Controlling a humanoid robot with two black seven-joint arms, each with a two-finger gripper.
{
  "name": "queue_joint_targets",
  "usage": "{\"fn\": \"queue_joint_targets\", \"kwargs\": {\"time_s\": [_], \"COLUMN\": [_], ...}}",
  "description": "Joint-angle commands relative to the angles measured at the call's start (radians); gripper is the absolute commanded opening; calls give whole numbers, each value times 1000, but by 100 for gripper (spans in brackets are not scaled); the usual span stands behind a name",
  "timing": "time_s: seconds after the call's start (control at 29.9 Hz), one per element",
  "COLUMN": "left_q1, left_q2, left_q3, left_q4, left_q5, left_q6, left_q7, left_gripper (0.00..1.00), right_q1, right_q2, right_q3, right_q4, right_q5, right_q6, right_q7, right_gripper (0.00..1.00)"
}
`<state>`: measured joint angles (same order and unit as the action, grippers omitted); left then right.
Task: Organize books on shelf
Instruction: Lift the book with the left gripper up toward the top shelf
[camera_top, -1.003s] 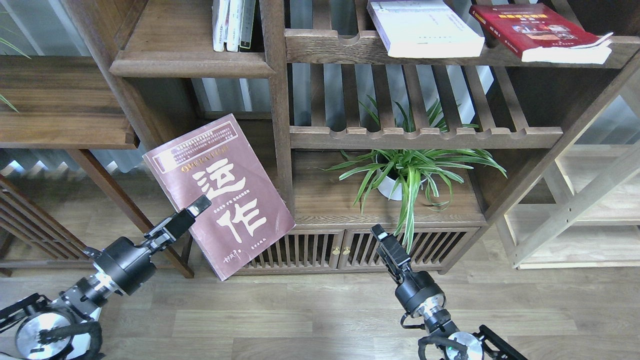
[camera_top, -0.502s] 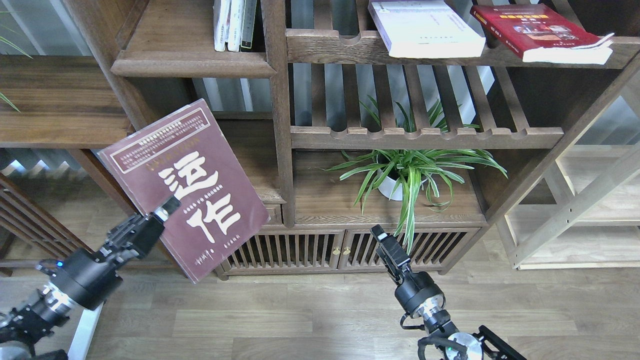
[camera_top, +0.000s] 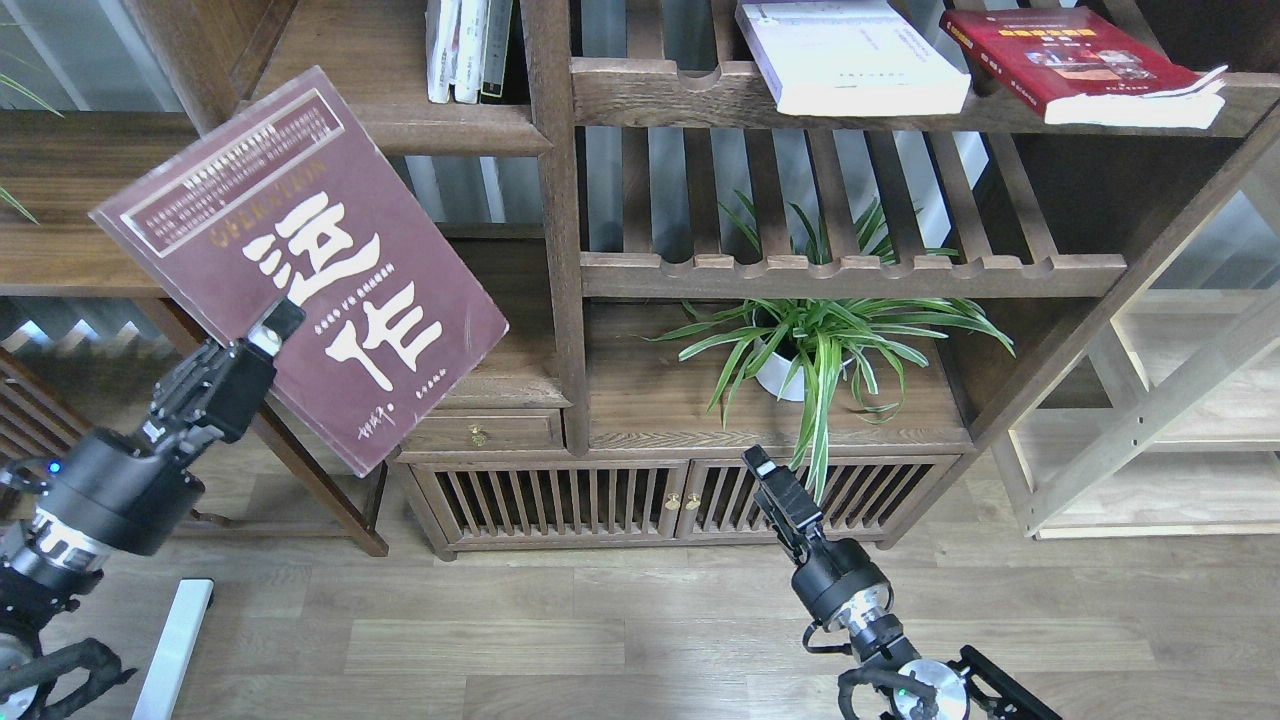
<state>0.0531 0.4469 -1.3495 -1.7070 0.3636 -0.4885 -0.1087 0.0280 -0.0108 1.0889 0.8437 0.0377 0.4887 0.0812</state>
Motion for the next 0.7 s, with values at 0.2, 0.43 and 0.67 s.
{"fn": "queue_joint_targets", "kwargs": {"time_s": [0.2, 0.43, 0.67], "left_q1": [-2, -9, -15], "left_q2": [-181, -361, -447], "left_q3": [-134, -178, -229], "left_q4": [-40, -65, -66], "left_q5": [73, 207, 267], "left_q6": [0, 0, 0], "left_q7": [40, 44, 89], "left_gripper": [3, 3, 3], "right_q1": [16, 39, 64], "right_q2": [-17, -18, -54], "right_q3": [5, 8, 6], "right_q4": [-2, -2, -3], "right_q5": [27, 45, 90], "right_q6": [0, 0, 0], "right_q7": [0, 0, 0], "right_gripper": [99, 99, 99]}}
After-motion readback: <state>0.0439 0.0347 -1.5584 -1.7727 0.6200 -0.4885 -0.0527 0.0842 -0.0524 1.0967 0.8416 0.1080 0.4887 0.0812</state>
